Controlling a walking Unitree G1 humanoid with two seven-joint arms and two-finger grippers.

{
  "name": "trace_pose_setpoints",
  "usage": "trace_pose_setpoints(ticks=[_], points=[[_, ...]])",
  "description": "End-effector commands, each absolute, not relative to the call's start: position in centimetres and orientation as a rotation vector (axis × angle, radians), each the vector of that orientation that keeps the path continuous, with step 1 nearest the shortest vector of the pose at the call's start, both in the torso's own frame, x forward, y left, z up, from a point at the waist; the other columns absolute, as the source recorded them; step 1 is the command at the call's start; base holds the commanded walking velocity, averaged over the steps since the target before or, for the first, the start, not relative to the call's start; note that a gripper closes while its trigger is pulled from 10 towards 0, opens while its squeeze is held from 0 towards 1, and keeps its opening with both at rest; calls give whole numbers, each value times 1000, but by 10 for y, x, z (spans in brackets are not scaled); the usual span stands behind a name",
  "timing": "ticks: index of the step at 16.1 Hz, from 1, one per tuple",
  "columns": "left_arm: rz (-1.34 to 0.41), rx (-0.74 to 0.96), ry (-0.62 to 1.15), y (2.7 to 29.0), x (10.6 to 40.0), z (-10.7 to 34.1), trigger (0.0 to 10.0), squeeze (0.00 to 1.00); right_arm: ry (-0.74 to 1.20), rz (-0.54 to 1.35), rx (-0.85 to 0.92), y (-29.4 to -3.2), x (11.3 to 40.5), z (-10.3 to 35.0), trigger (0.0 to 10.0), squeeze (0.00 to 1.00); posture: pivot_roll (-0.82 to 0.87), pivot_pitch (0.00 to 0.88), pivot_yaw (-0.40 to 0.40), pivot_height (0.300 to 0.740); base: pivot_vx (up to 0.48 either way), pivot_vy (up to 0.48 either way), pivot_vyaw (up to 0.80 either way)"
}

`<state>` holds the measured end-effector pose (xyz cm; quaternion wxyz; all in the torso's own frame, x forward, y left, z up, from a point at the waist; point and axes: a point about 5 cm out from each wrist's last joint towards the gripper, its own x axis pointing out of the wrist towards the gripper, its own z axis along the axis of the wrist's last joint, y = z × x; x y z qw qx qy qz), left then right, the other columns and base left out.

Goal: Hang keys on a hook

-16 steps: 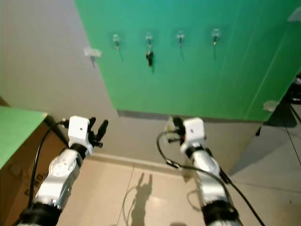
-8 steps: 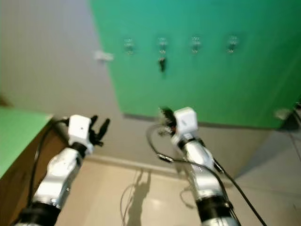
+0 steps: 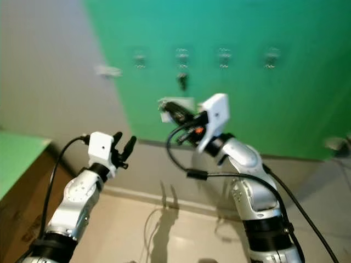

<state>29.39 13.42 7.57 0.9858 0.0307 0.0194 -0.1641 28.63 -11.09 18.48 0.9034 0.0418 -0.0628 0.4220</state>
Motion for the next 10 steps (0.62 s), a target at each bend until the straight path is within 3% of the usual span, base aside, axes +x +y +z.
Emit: trace_pose_setpoints(ticks=[1, 3, 7, 10], points=[[-321, 68, 62, 138, 292, 71, 10000, 0, -126, 907, 84, -112, 283, 190, 0, 0, -244, 0, 122, 740, 0, 0, 0], [-320, 67, 64, 138, 293, 71, 10000, 0, -119, 854, 78, -125, 292, 196, 0, 0, -239, 0, 117, 740, 0, 0, 0], [-328, 66, 65, 137, 292, 71, 10000, 0, -224, 475, 47, -169, 330, 222, 0, 0, -241, 0, 115, 740, 0, 0, 0], [-352, 75, 61, 132, 290, 71, 10000, 0, -262, 353, 50, -184, 341, 226, 0, 0, -235, 0, 118, 740, 0, 0, 0]])
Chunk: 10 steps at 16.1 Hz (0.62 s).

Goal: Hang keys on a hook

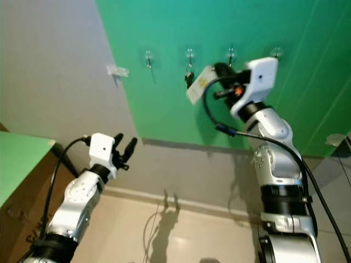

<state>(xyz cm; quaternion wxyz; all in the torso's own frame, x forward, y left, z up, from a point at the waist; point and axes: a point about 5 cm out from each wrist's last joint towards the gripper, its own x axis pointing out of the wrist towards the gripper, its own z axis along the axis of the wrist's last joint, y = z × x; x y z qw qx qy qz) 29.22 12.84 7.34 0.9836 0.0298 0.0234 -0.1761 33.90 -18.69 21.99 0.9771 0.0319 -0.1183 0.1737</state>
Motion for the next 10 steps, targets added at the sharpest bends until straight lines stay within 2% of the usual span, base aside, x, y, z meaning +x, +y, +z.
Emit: trace_pose_setpoints(ticks=[1, 6, 10], points=[[-355, 76, 60, 132, 290, 71, 10000, 0, -266, 343, 67, -184, 342, 226, 0, 0, -232, 0, 120, 740, 0, 0, 0], [-357, 79, 62, 134, 289, 71, 10000, 0, -277, 321, 144, -185, 346, 223, 0, 0, -228, 0, 121, 740, 0, 0, 0], [-362, 79, 68, 133, 288, 69, 10000, 0, -301, 424, 70, -176, 337, 229, 0, 0, -235, 0, 122, 740, 0, 0, 0]])
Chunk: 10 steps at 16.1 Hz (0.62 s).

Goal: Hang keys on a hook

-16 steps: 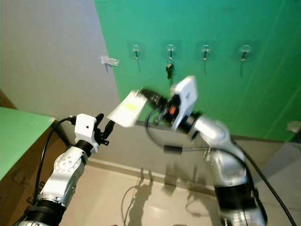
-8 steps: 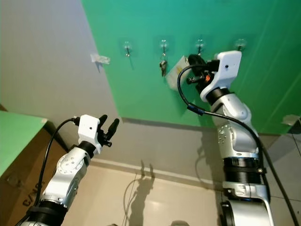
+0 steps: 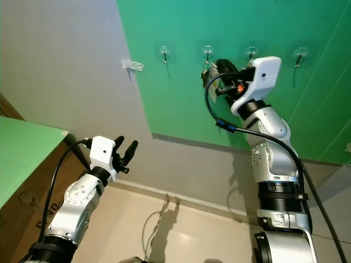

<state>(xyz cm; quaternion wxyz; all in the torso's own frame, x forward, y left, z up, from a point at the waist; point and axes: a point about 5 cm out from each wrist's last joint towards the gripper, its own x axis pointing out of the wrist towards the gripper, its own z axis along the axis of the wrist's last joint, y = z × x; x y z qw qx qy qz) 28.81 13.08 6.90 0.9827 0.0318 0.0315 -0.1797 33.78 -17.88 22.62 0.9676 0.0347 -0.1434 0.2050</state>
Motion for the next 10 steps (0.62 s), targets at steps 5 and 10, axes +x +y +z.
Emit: trace_pose_setpoints(ticks=[5, 10], points=[[-383, 85, 75, 131, 288, 67, 10000, 0, -314, 504, -68, -172, 320, 222, 0, 0, -253, 0, 136, 740, 0, 0, 0], [-406, 87, 81, 128, 290, 67, 10000, 0, -369, 349, -74, -196, 320, 231, 0, 0, -272, 0, 151, 740, 0, 0, 0]])
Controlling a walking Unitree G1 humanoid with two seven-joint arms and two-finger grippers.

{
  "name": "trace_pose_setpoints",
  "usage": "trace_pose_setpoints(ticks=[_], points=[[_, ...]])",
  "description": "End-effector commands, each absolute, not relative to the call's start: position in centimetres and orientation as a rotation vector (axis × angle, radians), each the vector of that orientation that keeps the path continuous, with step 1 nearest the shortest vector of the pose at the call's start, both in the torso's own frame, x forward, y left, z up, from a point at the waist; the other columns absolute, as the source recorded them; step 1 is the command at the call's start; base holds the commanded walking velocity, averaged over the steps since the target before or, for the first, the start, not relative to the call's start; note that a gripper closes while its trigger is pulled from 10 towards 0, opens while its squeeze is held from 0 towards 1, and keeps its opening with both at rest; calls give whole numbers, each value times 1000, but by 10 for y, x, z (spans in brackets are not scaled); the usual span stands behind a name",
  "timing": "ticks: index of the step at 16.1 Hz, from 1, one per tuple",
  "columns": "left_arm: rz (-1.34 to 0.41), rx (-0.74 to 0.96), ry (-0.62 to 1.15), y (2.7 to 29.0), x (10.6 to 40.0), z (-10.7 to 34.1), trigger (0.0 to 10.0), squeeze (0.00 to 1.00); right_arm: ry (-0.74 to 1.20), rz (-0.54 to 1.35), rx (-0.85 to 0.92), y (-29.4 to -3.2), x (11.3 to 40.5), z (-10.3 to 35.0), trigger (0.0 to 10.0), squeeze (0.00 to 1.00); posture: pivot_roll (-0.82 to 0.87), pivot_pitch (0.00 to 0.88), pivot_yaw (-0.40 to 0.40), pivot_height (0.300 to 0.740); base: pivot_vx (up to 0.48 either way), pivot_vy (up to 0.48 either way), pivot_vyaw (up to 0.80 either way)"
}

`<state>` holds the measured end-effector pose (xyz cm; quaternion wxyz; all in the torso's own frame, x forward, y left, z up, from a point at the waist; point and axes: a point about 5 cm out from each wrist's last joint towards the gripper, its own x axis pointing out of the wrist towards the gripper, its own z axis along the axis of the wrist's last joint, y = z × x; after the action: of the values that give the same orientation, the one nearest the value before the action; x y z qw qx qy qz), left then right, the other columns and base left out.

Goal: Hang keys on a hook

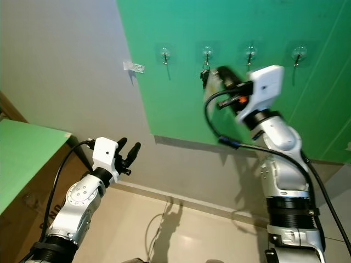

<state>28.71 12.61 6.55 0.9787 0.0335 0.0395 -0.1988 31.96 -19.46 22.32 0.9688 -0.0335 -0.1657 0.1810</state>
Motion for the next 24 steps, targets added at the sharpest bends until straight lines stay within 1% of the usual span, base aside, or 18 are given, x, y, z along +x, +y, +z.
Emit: trace_pose_setpoints(ticks=[1, 4, 7, 11, 13, 14, 19, 22, 23, 24], points=[[-410, 87, 81, 127, 291, 67, 10000, 0, -379, 295, -80, -204, 322, 233, 0, 0, -275, 0, 155, 740, 0, 0, 0], [-417, 87, 81, 126, 292, 68, 10000, 0, -374, 242, -36, -214, 323, 233, 0, 0, -277, 0, 156, 740, 0, 0, 0], [-420, 87, 80, 126, 292, 68, 10000, 0, -372, 217, 23, -217, 325, 233, 0, 0, -276, 0, 156, 740, 0, 0, 0], [-418, 85, 80, 126, 291, 67, 10000, 0, -361, 234, 109, -214, 327, 233, 0, 0, -270, 0, 148, 740, 0, 0, 0], [-412, 83, 78, 126, 292, 67, 10000, 0, -334, 281, 178, -210, 329, 232, 0, 0, -266, 0, 143, 740, 0, 0, 0], [-412, 83, 78, 126, 292, 67, 10000, 0, -334, 281, 178, -210, 329, 232, 0, 0, -266, 0, 143, 740, 0, 0, 0], [-406, 82, 80, 127, 291, 67, 10000, 0, -250, 374, 288, -198, 329, 223, 0, 0, -259, 0, 136, 740, 0, 0, 0], [-403, 83, 79, 127, 291, 67, 10000, 0, -227, 351, 351, -201, 331, 220, 0, 0, -258, 0, 135, 740, 0, 0, 0], [-402, 83, 78, 127, 291, 67, 10000, 0, -234, 352, 327, -201, 331, 221, 0, 0, -257, 0, 134, 740, 0, 0, 0], [-402, 82, 78, 127, 291, 67, 10000, 0, -253, 360, 254, -199, 330, 223, 0, 0, -258, 0, 136, 740, 0, 0, 0]])
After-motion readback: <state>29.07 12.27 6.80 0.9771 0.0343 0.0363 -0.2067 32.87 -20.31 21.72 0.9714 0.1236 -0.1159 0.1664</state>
